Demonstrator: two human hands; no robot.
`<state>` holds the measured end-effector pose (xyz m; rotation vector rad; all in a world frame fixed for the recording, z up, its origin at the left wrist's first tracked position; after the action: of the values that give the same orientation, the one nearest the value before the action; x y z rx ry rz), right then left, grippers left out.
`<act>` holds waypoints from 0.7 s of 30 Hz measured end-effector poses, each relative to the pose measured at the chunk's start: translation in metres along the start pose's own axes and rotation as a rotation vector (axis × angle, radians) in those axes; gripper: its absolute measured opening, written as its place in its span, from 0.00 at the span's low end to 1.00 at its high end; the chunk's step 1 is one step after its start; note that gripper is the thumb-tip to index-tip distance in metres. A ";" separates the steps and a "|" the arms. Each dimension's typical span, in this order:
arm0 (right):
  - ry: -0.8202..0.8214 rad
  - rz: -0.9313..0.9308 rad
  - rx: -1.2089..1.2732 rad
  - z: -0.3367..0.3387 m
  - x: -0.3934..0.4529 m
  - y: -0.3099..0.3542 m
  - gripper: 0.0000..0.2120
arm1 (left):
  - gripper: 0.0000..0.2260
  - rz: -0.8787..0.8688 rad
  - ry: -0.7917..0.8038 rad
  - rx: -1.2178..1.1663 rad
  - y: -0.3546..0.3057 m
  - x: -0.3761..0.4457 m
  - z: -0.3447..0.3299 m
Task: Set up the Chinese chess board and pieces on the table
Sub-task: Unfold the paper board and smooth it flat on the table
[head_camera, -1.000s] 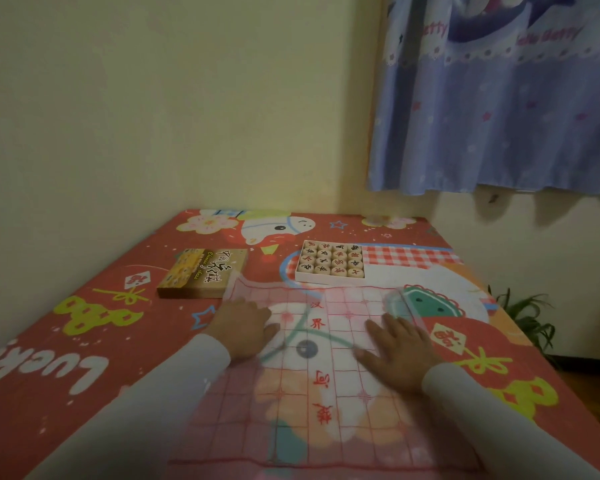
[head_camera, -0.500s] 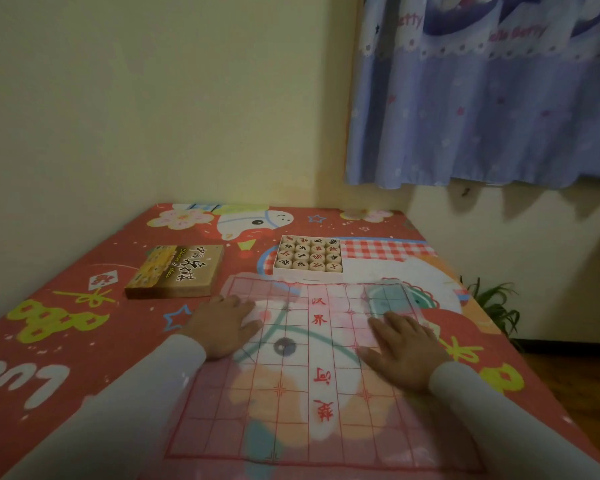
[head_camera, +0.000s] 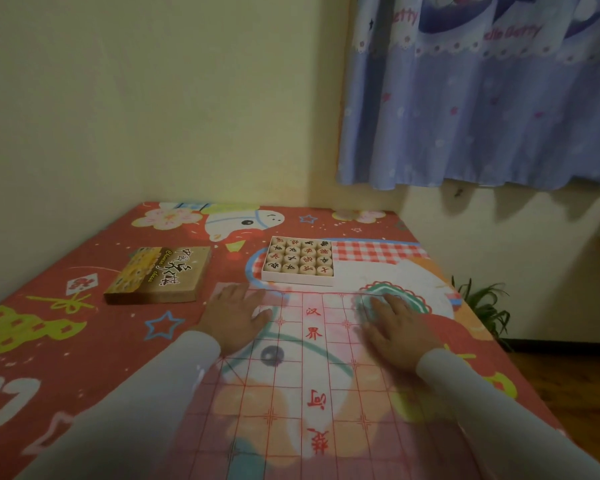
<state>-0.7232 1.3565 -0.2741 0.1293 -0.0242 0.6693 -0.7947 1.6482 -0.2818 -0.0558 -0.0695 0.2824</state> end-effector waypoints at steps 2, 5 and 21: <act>0.043 -0.009 -0.005 -0.007 0.008 -0.005 0.33 | 0.25 0.024 0.029 -0.014 0.003 0.004 -0.005; 0.124 -0.054 0.006 -0.017 0.016 -0.017 0.47 | 0.26 0.095 0.125 0.002 0.017 0.009 -0.017; 0.068 -0.067 -0.023 -0.013 0.020 -0.031 0.55 | 0.31 0.183 0.088 0.124 0.030 0.017 -0.010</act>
<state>-0.6887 1.3461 -0.2892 0.0850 0.0378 0.6059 -0.7864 1.6810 -0.2925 0.0492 0.0407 0.4663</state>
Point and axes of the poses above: each hand's wrist, its own x-axis towards the middle knuckle, its own z-axis out of the back of the hand, y = z × x, the point moved 5 cm from there along x, towards the middle knuckle, and after that the axes turned 10 degrees about z, right-handed, at the moved point
